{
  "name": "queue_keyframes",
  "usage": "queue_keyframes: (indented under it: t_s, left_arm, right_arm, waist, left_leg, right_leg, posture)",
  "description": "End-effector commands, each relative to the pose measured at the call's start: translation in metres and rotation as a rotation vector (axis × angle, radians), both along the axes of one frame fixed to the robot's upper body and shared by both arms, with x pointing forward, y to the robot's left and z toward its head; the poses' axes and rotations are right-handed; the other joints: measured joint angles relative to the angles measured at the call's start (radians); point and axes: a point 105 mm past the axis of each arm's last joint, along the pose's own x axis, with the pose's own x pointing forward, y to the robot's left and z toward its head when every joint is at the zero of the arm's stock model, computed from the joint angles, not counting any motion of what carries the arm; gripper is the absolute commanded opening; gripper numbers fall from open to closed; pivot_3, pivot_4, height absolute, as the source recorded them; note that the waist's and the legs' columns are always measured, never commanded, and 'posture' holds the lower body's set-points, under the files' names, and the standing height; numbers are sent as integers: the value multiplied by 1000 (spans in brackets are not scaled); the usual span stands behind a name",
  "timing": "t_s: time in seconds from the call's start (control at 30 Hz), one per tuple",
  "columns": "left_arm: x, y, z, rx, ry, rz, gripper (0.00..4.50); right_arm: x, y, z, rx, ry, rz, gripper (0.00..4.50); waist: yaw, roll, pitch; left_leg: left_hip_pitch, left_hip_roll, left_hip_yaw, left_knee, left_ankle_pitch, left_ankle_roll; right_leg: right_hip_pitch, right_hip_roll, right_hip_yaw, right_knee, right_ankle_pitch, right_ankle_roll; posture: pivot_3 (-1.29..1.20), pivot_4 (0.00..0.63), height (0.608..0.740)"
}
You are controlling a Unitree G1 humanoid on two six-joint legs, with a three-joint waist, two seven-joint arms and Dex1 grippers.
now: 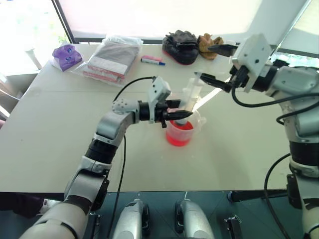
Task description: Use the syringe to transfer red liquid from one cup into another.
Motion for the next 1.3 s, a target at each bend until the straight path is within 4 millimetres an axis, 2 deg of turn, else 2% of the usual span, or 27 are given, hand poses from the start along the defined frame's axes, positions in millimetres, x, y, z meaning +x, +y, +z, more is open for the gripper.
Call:
queue_keyframes:
  t_s: [0.03, 0.17, 0.33, 0.43, 0.6, 0.73, 0.87, 0.97, 1.07, 1.3]
  left_arm:
    - [-7, -2, 38, -93, -67, -28, 1563]
    - [-5, 2, 46, -109, -59, -12, 1563]
    - [0, 7, 40, -89, -50, 6, 1563]
    - [0, 6, 46, -104, -54, 4, 1563]
    - [-1, 7, 72, -158, -64, -12, 1563]
    - [0, 13, 121, -238, -90, -35, 1563]
    - [14, 16, 144, -272, -138, 22, 1563]
    - [40, 15, 138, -231, -199, 122, 1563]
    - [57, 11, 122, -203, -198, 168, 1563]
    - [72, -5, 79, -117, -192, 190, 1563]
  right_arm:
    - [-18, -24, 15, 71, 18, -50, 3052]
    - [-33, -32, 0, 131, 173, -29, 3052]
    - [-35, -40, 3, 169, 165, -64, 3052]
    - [-32, -46, 5, 177, 147, -91, 3052]
    - [-28, -51, 3, 184, 142, -113, 3052]
    - [-28, -54, 3, 197, 137, -125, 3052]
    - [-26, -56, 6, 209, 114, -134, 3052]
    - [-21, -57, 13, 220, 64, -151, 3052]
    - [-15, -54, 21, 227, 4, -166, 3052]
    - [6, -40, 44, 189, -172, -191, 3052]
  waist:
    - [9, 0, 0]
    - [14, 0, 0]
    - [13, 0, 0]
    - [14, 0, 0]
    - [16, 0, 0]
    - [16, 0, 0]
    - [15, 0, 0]
    - [16, 0, 0]
    - [15, 0, 0]
    - [15, -1, 0]
  left_leg:
    - [0, 0, 0, 0, 0, 0]
    - [0, 0, 0, 0, -1, 1]
    - [0, 0, -1, 0, -1, 1]
    - [0, 0, -1, 0, -1, 1]
    - [0, 0, -1, 0, -1, 2]
    - [-1, 0, -1, 0, -1, 2]
    - [-1, 0, -1, 0, -1, 2]
    - [0, 0, -1, 0, -1, 3]
    - [0, 0, 0, 0, -1, 3]
    - [-1, 0, 1, -1, -1, 2]
  right_leg:
    - [0, 0, 0, 0, 0, 0]
    - [0, -1, 0, -1, 0, -1]
    - [0, -1, -1, -1, -1, -5]
    - [0, -1, -1, -1, -1, -5]
    - [0, -1, -1, -1, -1, -5]
    - [0, 0, -1, -2, 0, -4]
    - [0, 3, -2, -2, 1, -1]
    - [1, 4, -2, -2, 1, -1]
    - [1, 4, -2, -2, 1, -1]
    - [-1, 4, -2, -2, 1, 0]
  posture:
    - [0, 150, 740]
    - [0, 150, 740]
    - [0, 150, 740]
    - [0, 150, 740]
    - [0, 150, 740]
    - [0, 150, 740]
    - [0, 150, 740]
    - [0, 150, 740]
    - [0, 150, 740]
    - [0, 150, 740]
